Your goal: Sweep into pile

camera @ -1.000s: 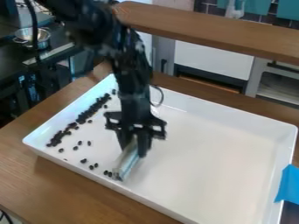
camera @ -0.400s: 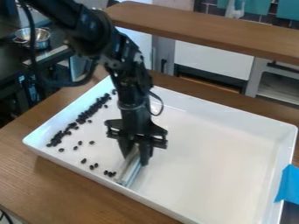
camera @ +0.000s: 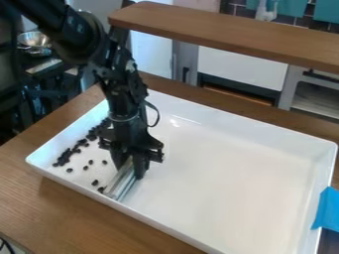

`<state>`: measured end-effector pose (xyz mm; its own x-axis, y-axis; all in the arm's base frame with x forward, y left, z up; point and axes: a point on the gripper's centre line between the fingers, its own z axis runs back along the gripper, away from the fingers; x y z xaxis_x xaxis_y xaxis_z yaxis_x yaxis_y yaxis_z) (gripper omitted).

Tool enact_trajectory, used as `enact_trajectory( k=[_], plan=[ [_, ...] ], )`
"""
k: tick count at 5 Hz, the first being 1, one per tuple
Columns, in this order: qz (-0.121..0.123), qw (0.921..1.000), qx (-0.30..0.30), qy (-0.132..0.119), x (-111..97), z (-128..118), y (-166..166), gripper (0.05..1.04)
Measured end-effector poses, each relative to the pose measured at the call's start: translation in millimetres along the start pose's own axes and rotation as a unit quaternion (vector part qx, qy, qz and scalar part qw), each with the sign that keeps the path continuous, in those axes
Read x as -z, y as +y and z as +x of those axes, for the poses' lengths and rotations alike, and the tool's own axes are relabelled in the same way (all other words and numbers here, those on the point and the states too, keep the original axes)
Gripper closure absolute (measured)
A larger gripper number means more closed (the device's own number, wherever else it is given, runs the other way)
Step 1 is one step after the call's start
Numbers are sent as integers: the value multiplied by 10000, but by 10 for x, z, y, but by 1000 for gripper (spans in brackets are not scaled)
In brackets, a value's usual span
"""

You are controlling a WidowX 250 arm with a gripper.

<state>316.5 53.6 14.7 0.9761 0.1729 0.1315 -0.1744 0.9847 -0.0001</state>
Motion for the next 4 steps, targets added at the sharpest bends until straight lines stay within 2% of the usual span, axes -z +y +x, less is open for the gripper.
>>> enact_trajectory(
  k=[2, 3, 4],
  plan=[
    [394, 9991, 47, -152, -8, 34, 446, 703],
    [570, 9982, 140, -78, -9, 54, 667, 703],
    [693, 9975, 111, -111, -29, 92, 859, 703]
  ],
)
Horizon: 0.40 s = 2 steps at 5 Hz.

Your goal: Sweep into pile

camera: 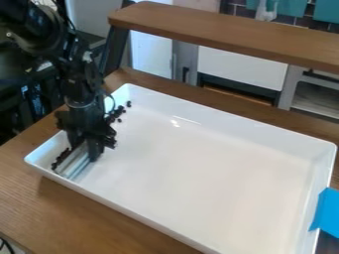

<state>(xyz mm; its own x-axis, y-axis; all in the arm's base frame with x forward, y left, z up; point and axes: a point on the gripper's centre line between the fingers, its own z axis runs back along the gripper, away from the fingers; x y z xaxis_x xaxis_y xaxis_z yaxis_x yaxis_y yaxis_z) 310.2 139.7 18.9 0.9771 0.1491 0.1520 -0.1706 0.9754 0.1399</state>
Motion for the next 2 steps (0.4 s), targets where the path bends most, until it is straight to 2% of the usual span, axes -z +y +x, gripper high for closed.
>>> enact_trajectory(
  k=[1, 2],
  plan=[
    [-326, 9993, -175, 48, -35, -46, -185, 703],
    [-903, 9952, -378, 9, -283, 8, -653, 703]
  ],
)
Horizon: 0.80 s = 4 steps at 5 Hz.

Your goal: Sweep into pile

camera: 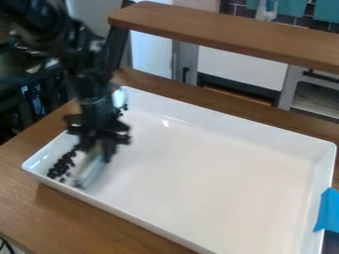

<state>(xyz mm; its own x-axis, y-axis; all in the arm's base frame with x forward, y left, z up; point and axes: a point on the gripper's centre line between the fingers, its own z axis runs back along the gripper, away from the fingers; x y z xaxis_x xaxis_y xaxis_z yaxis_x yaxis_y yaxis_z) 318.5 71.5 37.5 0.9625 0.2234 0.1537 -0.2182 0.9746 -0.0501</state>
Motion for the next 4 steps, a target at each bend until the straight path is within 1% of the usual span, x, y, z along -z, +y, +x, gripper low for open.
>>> enact_trajectory(
  k=[1, 2, 3, 4],
  plan=[
    [-322, 9992, -207, 123, -157, 86, -498, 703],
    [-401, 9987, -310, -34, -314, 195, -987, 703],
    [-334, 9989, -328, -91, -297, 208, -1393, 703],
    [-287, 9993, -197, -164, -316, 243, -1765, 703]
  ],
)
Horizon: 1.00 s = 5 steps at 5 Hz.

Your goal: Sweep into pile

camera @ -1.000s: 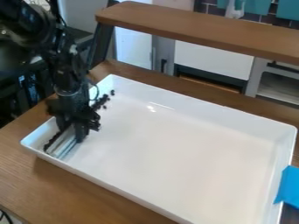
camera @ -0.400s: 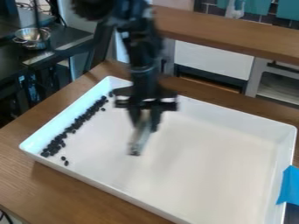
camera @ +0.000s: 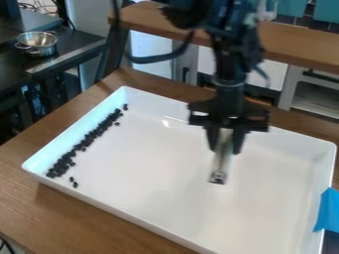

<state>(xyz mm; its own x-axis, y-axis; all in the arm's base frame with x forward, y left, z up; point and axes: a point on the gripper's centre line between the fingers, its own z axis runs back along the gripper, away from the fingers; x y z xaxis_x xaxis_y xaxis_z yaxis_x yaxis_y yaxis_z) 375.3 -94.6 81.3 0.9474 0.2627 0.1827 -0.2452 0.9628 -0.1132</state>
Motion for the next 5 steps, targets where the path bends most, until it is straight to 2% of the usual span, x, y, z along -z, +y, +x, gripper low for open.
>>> enact_trajectory(
  k=[1, 2, 3, 4, 5],
  plan=[
    [31, 9999, 57, 146, 101, -16, -306, 703],
    [106, 9992, 263, 270, 240, -99, -461, 703],
    [180, 9987, 430, 207, 364, -136, -514, 703],
    [260, 9970, 720, 92, 489, -259, -546, 640],
    [583, 9927, 1053, -45, 581, -259, -464, 328]
  ],
)
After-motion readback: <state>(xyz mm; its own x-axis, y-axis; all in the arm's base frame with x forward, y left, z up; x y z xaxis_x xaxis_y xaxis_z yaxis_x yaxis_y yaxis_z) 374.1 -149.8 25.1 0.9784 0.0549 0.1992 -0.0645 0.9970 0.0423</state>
